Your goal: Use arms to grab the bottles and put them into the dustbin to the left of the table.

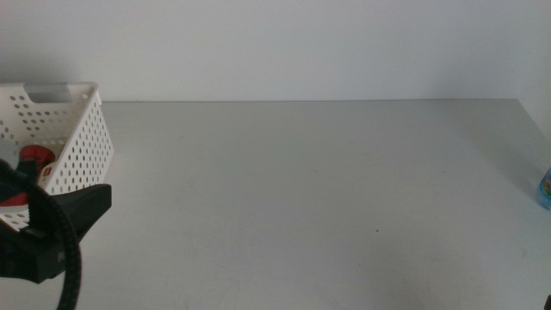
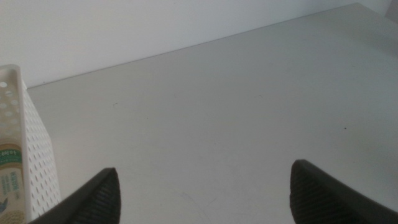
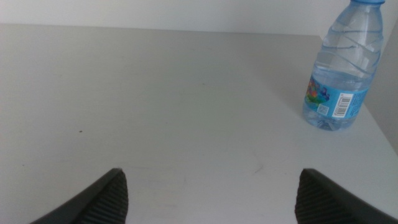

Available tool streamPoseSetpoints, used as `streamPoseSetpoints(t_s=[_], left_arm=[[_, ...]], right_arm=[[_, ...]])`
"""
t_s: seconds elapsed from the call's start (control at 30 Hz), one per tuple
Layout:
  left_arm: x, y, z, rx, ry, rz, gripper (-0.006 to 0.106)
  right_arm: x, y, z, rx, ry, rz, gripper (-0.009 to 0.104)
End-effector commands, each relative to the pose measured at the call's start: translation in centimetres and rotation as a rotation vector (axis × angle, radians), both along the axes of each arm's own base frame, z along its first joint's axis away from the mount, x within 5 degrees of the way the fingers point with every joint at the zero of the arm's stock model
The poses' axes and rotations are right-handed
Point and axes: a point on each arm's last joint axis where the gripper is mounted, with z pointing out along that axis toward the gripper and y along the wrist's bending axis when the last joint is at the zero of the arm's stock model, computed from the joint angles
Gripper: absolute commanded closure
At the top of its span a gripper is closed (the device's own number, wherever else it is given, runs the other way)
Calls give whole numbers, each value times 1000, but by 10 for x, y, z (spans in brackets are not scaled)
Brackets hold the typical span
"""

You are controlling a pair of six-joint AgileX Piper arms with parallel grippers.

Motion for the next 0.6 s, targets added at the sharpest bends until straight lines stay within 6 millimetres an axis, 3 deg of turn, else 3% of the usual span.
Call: streamPoseSetpoints(t_s=[0.0,0.3,0.57], left_arm=[[2,-1,15,-55,-85,6,8],[2,-1,15,-56,-86,6,8],[2,-1,15,-55,-87,6,8]], right_arm=[[0,-2,10,-66,-101,-6,24],[3,-2,20,-160,-198,-6,24],[26,-2,18,-234,-105,20,24]])
